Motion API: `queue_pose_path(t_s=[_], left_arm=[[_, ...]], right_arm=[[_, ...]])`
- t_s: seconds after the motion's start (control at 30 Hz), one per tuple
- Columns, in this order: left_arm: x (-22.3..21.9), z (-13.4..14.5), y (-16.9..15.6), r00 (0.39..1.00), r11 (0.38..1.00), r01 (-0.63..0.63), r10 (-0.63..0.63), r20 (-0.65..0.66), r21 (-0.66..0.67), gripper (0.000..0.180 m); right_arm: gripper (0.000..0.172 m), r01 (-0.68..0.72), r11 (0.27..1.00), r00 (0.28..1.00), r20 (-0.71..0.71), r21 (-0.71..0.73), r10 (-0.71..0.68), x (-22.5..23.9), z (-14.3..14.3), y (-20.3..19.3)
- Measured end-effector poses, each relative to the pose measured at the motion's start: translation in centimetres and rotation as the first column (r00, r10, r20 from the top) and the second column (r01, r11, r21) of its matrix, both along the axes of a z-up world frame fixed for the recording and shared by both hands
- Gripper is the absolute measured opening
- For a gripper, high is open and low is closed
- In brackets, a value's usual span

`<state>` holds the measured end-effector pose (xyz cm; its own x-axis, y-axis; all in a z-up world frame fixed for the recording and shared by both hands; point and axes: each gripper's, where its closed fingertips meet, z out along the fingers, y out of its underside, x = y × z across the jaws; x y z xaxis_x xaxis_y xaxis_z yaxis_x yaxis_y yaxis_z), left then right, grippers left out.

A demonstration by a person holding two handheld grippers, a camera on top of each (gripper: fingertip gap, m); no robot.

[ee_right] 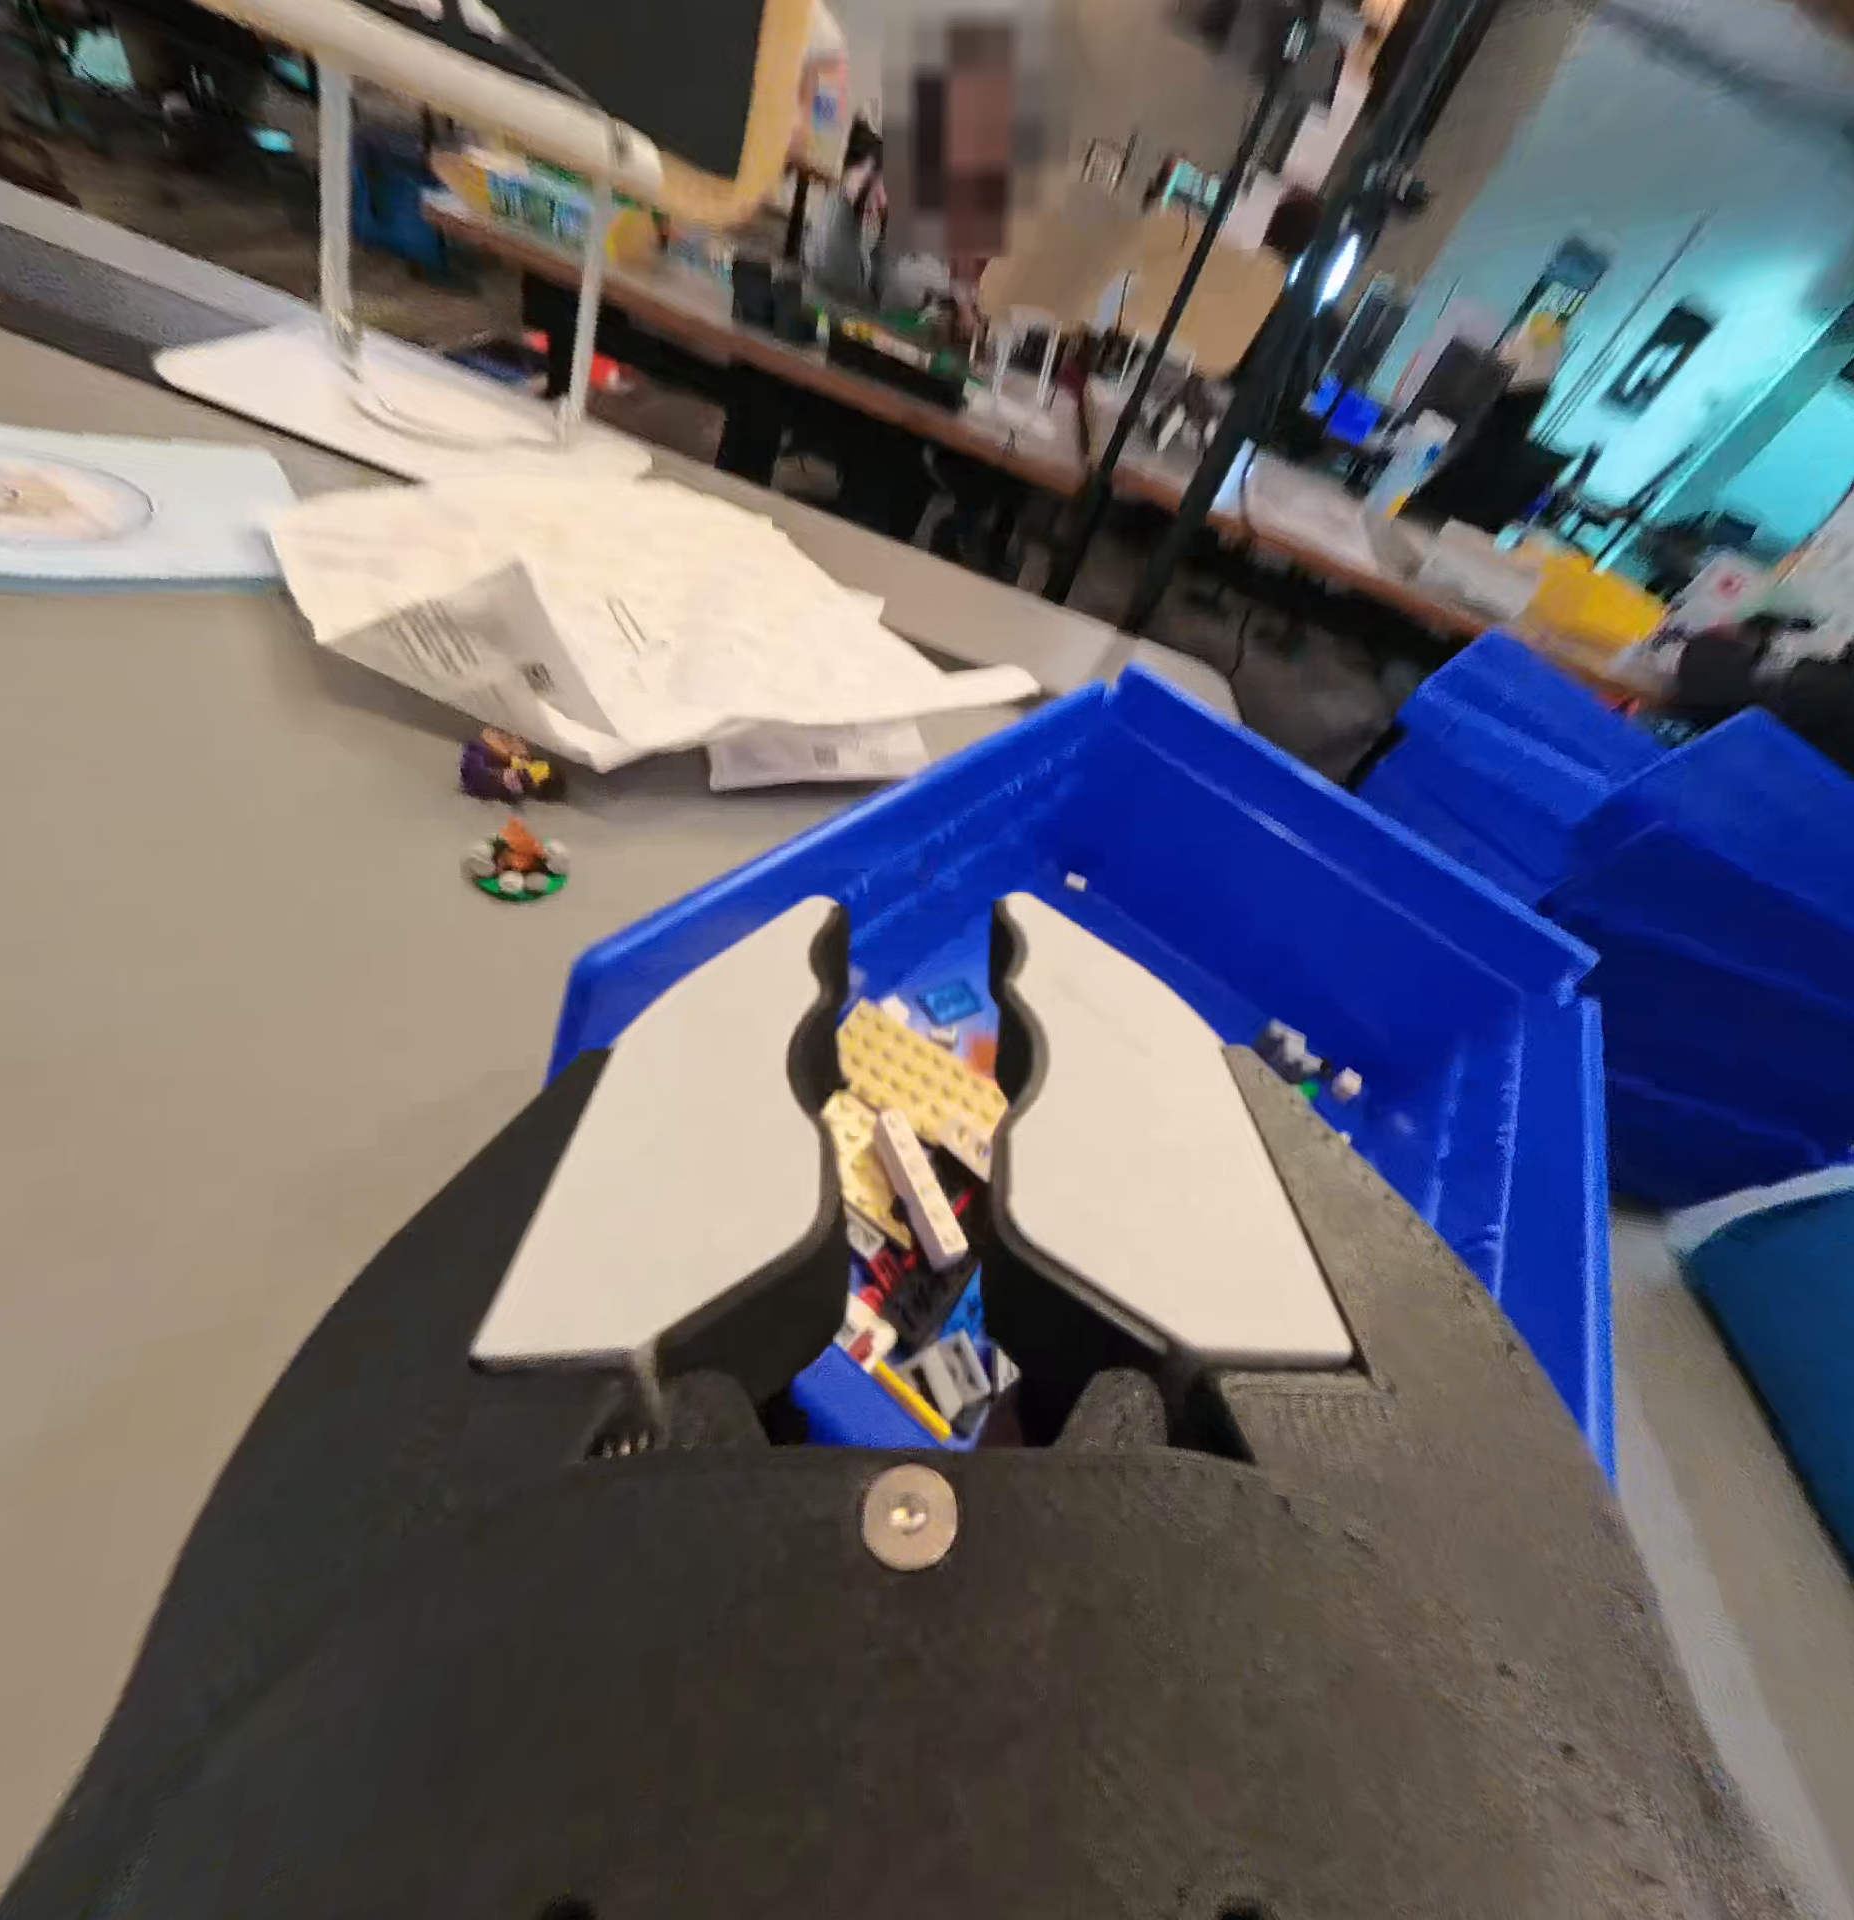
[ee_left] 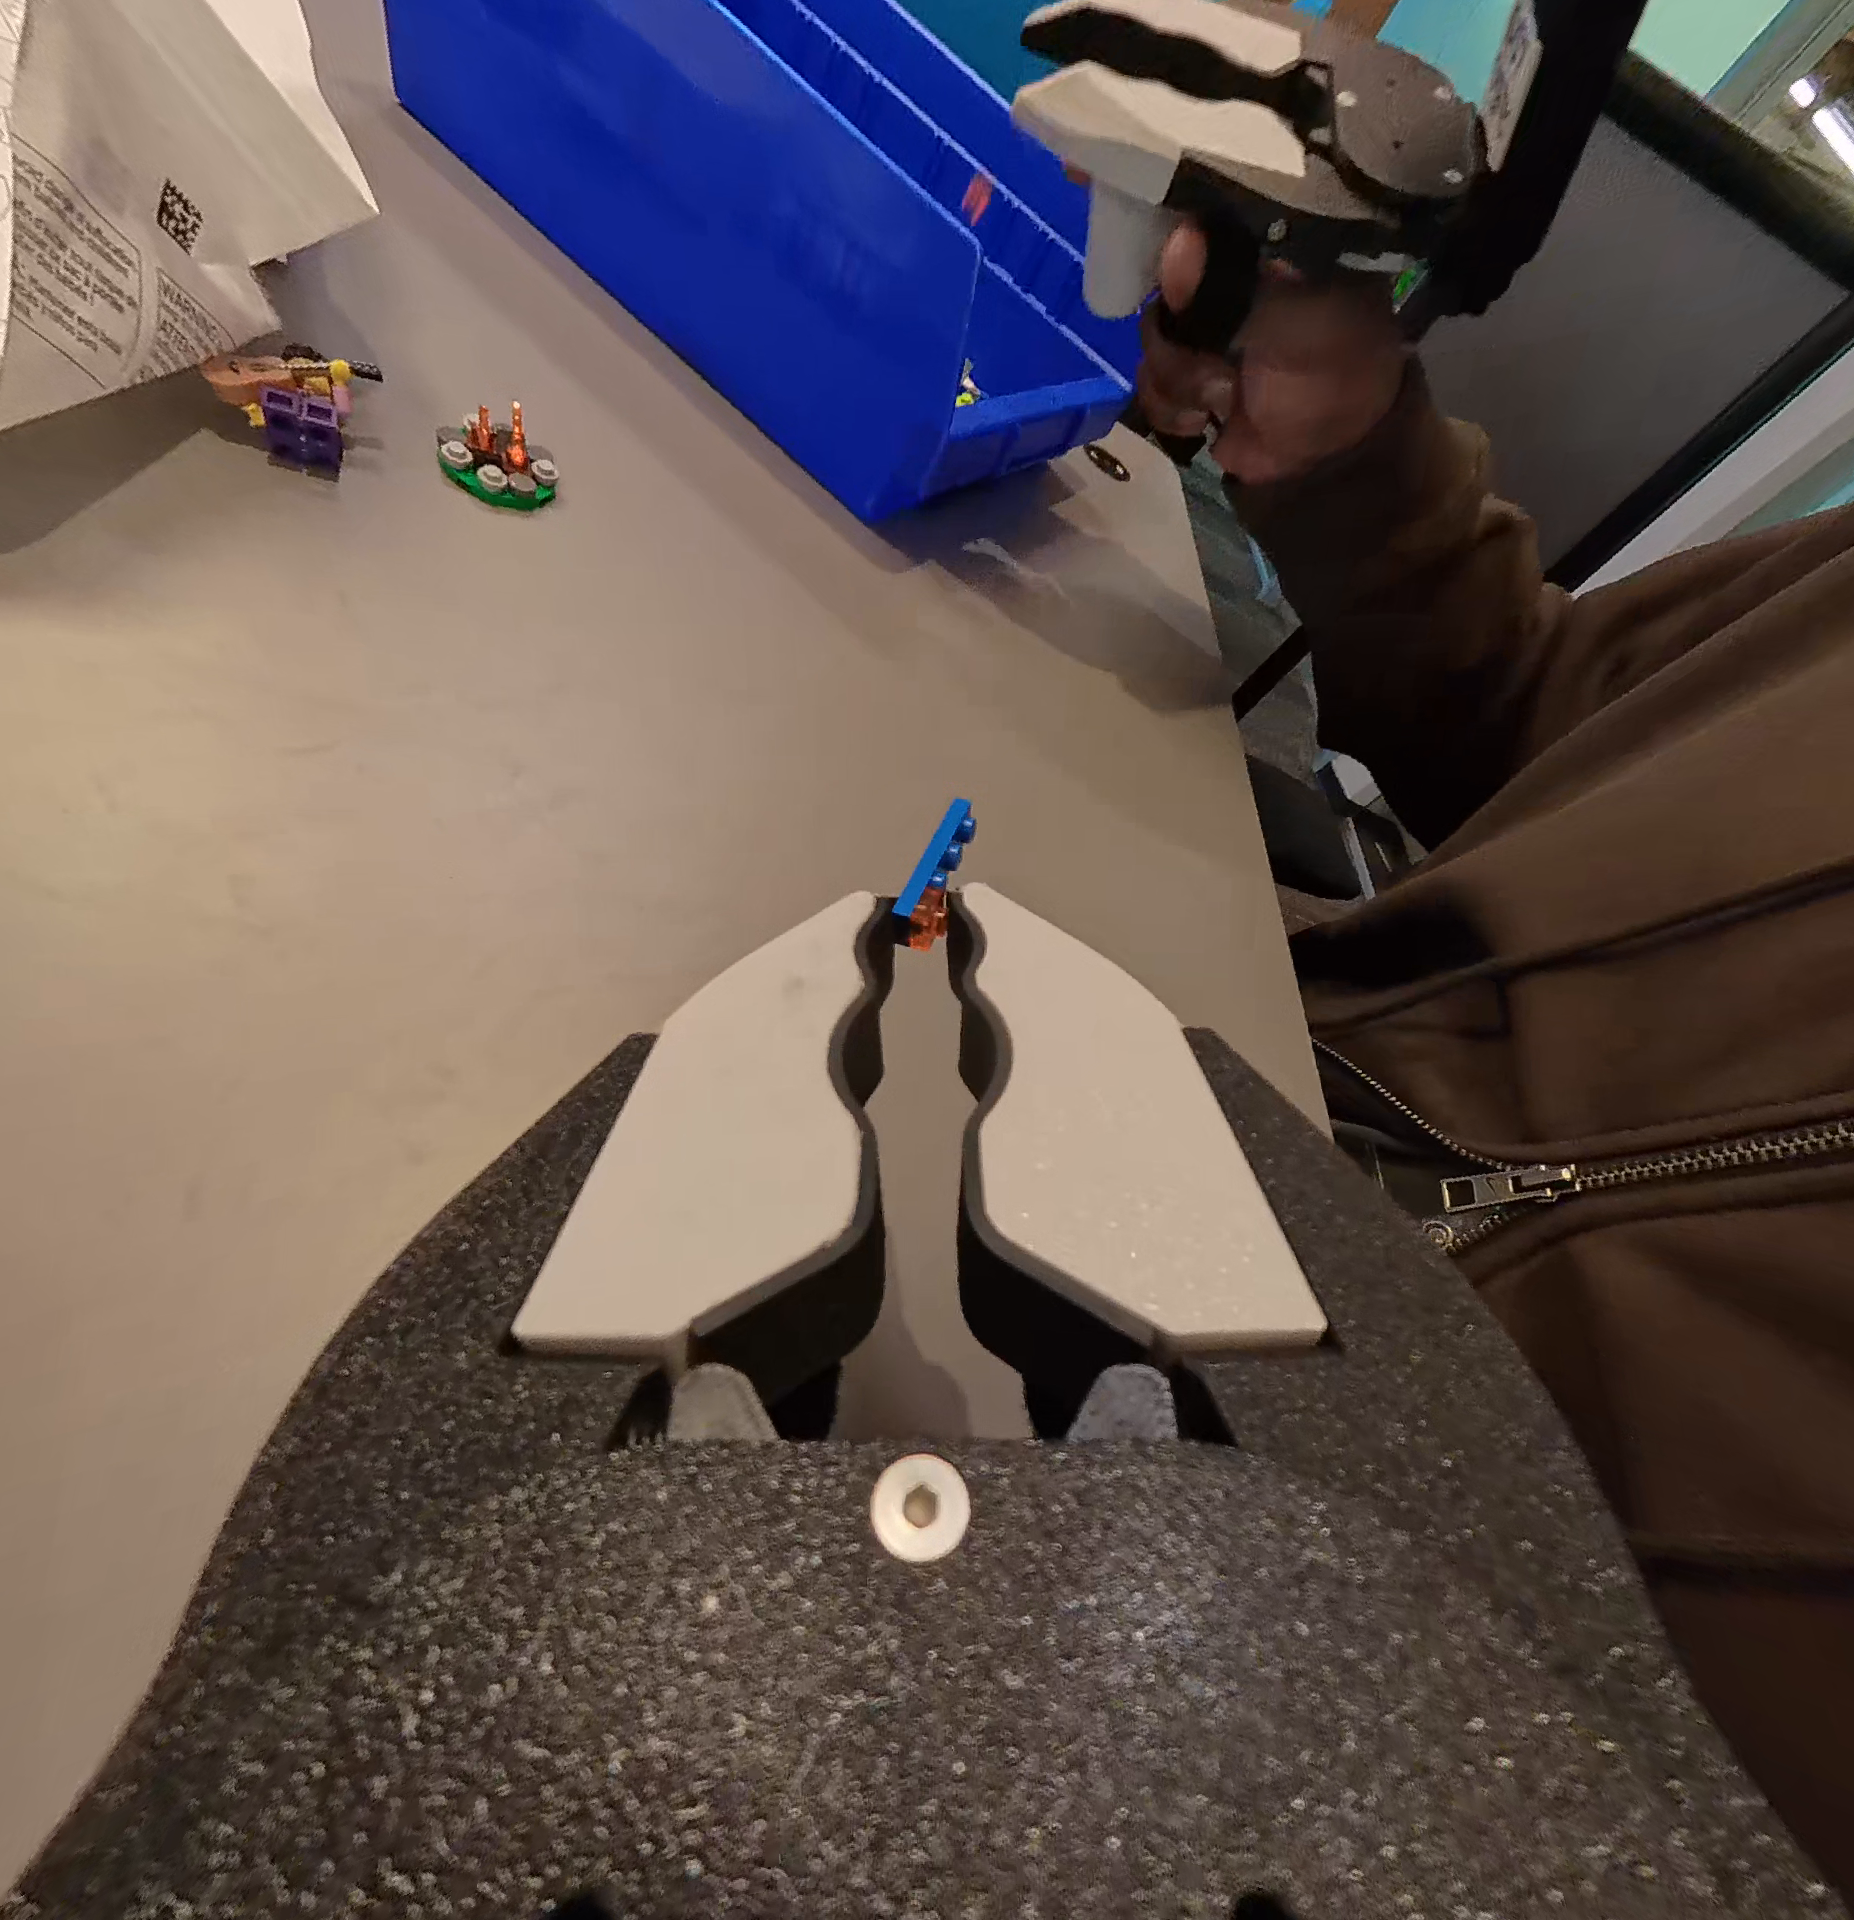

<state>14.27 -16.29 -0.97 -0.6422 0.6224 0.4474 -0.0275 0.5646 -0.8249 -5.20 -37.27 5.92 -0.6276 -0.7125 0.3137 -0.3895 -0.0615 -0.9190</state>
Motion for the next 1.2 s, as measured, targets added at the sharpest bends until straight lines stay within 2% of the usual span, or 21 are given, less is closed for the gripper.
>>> queue_pose_path(t_s=[0.1, 0.23, 0.37, 0.43, 0.53, 0.57, 0.63, 0.8, 0.9, 0.93, 0.97, 1.03, 1.17, 1.2], left_arm=[[0.0, 0.2, -0.1, 1.0, 1.0, -0.003, 0.003, -0.019, -0.006, 0.009], [-0.2, 0.5, -0.1, 0.999, 1.0, 0.003, -0.004, -0.045, -0.016, 0.009], [-1.1, 0.7, 0.3, 0.997, 0.998, 0.045, -0.047, -0.059, -0.032, 0.009], [-1.6, 0.6, 0.5, 0.997, 0.996, 0.065, -0.067, -0.03, -0.055, 0.009], [-2.0, 0.6, 0.8, 0.995, 0.989, 0.097, -0.093, 0.046, -0.111, 0.009], [-2.0, 0.6, 0.9, 0.993, 0.987, 0.104, -0.096, 0.065, -0.126, 0.009], [-2.0, 0.7, 0.9, 0.992, 0.984, 0.103, -0.092, 0.085, -0.143, 0.009], [-1.3, 1.2, 0.3, 0.999, 0.987, 0.046, -0.043, 0.025, -0.152, 0.014], [-1.2, 1.7, 0.0, 0.997, 0.991, 0.017, -0.027, -0.068, -0.136, 0.02], [-1.3, 2.0, 0.0, 0.993, 0.991, 0.02, -0.035, -0.111, -0.135, 0.019], [-1.5, 2.3, 0.1, 0.988, 0.99, 0.029, -0.05, -0.147, -0.138, 0.011], [-1.8, 2.6, 0.3, 0.98, 0.988, 0.047, -0.074, -0.185, -0.145, 0.0], [-1.7, 3.2, 0.3, 0.962, 0.99, 0.038, -0.073, -0.263, -0.134, 0.0], [-1.7, 3.1, 0.2, 0.963, 0.992, 0.033, -0.064, -0.261, -0.122, 0.005]], right_arm=[[0.03, -0.068, 0.998, 0.998, -0.007, -0.001, 0.068, 1.5, -0.3, 1.3], [0.03, -0.298, 0.95, 0.954, -0.069, -0.093, 0.292, 7.0, -0.9, 7.0], [0.032, -0.613, 0.786, 0.788, -0.132, -0.08, 0.602, 13.4, -3.7, 15.2], [0.035, -0.706, 0.707, 0.703, -0.159, -0.039, 0.693, 15.6, -5.1, 18.2], [0.034, -0.777, 0.62, 0.61, -0.113, 0.11, 0.785, 17.7, -6.6, 20.9], [0.029, -0.789, 0.595, 0.587, -0.094, 0.153, 0.804, 18.0, -6.9, 21.4], [0.007, -0.798, 0.572, 0.574, -0.047, 0.192, 0.817, 18.5, -6.9, 21.7], [0.005, -0.791, 0.529, 0.592, 0.166, 0.307, 0.789, 18.7, -6.2, 21.2], [0.005, -0.816, 0.448, 0.565, 0.342, 0.365, 0.751, 18.6, -5.2, 21.4], [0.005, -0.822, 0.425, 0.557, 0.383, 0.378, 0.737, 18.6, -5.0, 21.5], [0.005, -0.824, 0.413, 0.554, 0.402, 0.388, 0.729, 18.6, -5.0, 21.5], [0.006, -0.816, 0.425, 0.565, 0.385, 0.393, 0.729, 18.6, -5.3, 21.4], [0.004, -0.8, 0.476, 0.582, 0.28, 0.367, 0.763, 18.7, -5.9, 21.5], [0.004, -0.799, 0.477, 0.583, 0.276, 0.366, 0.764, 18.7, -6.0, 21.6]])
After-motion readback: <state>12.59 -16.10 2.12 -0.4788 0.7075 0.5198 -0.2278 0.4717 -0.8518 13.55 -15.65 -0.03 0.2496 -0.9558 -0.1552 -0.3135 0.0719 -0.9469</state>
